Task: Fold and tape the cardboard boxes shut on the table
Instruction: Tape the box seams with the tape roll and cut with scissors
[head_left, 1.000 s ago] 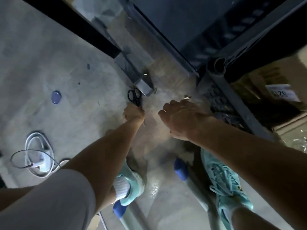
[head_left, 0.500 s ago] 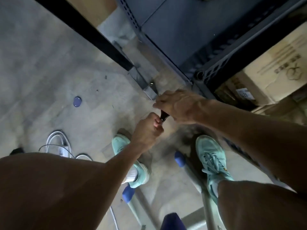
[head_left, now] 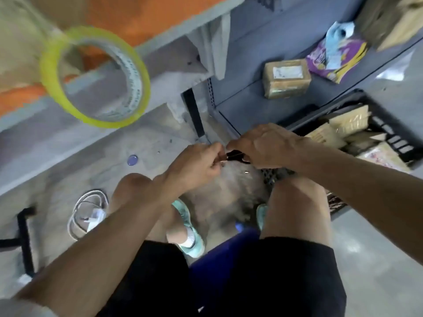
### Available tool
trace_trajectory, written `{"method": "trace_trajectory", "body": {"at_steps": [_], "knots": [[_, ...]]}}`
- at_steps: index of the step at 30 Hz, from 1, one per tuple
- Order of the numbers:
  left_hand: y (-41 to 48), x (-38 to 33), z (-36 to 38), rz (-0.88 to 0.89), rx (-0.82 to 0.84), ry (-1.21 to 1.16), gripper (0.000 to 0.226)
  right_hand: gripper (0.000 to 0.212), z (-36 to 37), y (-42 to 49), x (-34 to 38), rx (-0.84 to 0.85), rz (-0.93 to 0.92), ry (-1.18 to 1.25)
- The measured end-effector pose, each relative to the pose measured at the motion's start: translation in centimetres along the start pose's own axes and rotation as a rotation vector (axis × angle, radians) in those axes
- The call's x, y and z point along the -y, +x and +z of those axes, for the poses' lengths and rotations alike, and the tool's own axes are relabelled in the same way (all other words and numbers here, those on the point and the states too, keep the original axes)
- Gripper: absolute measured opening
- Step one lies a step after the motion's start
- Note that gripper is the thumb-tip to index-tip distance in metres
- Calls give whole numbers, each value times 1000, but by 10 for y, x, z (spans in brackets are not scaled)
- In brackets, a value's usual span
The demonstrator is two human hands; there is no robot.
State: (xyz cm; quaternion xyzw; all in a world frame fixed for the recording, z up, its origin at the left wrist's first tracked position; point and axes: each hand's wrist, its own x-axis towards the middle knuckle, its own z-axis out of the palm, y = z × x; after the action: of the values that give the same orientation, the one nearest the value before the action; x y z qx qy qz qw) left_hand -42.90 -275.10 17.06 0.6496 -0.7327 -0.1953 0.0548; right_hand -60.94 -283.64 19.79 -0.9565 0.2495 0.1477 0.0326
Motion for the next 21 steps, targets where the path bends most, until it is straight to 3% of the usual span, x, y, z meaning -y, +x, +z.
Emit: {"method": "trace_trajectory", "body": {"at_steps": [4, 9, 14, 21], "knots": [[-49, -5, -51, 5, -75, 85, 33, 29, -55, -17, 31, -101, 42, 32], [-109, -29, -97, 75, -433, 99, 34, 31, -97, -43, 41, -193, 69, 75], [-135, -55, -120, 79, -785, 236, 23, 37, -121, -66, 30, -129, 62, 99], [-124, -39, -140, -155, -563, 564, 42, 28, -147, -75, 15, -218, 74, 237]]}}
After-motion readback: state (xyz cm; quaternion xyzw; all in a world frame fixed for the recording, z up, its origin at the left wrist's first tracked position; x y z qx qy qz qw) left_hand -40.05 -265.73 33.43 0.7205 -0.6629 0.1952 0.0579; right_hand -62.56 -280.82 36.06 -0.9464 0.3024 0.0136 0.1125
